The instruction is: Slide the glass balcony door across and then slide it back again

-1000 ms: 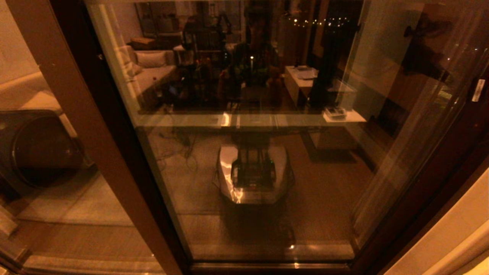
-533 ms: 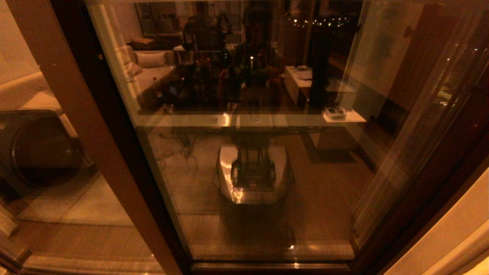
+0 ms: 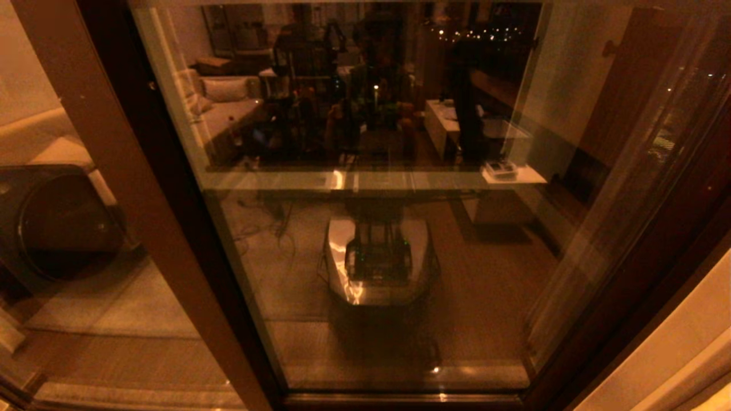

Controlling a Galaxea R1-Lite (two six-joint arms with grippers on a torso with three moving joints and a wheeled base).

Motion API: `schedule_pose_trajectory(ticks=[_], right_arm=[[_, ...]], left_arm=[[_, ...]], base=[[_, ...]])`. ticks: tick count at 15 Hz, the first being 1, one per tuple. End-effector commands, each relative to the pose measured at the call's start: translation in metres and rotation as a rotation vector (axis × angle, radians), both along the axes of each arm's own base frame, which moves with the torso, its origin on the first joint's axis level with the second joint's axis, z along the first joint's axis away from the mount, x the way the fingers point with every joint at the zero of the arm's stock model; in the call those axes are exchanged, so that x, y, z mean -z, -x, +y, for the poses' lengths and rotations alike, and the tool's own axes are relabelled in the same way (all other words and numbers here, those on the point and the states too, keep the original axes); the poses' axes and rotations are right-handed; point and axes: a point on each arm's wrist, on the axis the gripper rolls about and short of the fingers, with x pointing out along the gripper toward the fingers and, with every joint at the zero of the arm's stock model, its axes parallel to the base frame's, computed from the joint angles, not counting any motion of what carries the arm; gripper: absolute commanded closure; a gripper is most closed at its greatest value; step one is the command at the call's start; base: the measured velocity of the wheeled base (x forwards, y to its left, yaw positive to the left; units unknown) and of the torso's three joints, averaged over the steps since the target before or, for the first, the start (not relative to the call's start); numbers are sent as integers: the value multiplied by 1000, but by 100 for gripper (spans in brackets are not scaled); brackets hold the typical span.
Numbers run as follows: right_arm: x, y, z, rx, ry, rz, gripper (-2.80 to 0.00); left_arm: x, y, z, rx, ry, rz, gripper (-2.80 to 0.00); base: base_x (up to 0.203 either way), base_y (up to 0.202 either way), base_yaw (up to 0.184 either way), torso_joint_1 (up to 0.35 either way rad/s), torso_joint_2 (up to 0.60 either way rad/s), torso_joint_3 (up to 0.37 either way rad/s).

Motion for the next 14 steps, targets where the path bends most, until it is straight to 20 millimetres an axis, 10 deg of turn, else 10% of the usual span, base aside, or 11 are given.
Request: schedule_pose_trajectory(ticks=[1, 5, 9, 14], right_arm=[[13, 58, 2, -160, -34, 24, 0], [38, 120, -5, -153, -61, -41, 0], [108, 164, -8, 38, 173, -185, 0], [167, 113, -13, 294, 346, -89, 0]], left_arm=[[0, 0, 0, 0, 0, 0, 0], [0, 0, 0, 0, 0, 0, 0], [0, 0, 0, 0, 0, 0, 0], [0, 0, 0, 0, 0, -1, 0]], base=[[0, 0, 0, 0, 0, 0], [0, 0, 0, 0, 0, 0], [0, 0, 0, 0, 0, 0], [0, 0, 0, 0, 0, 0]])
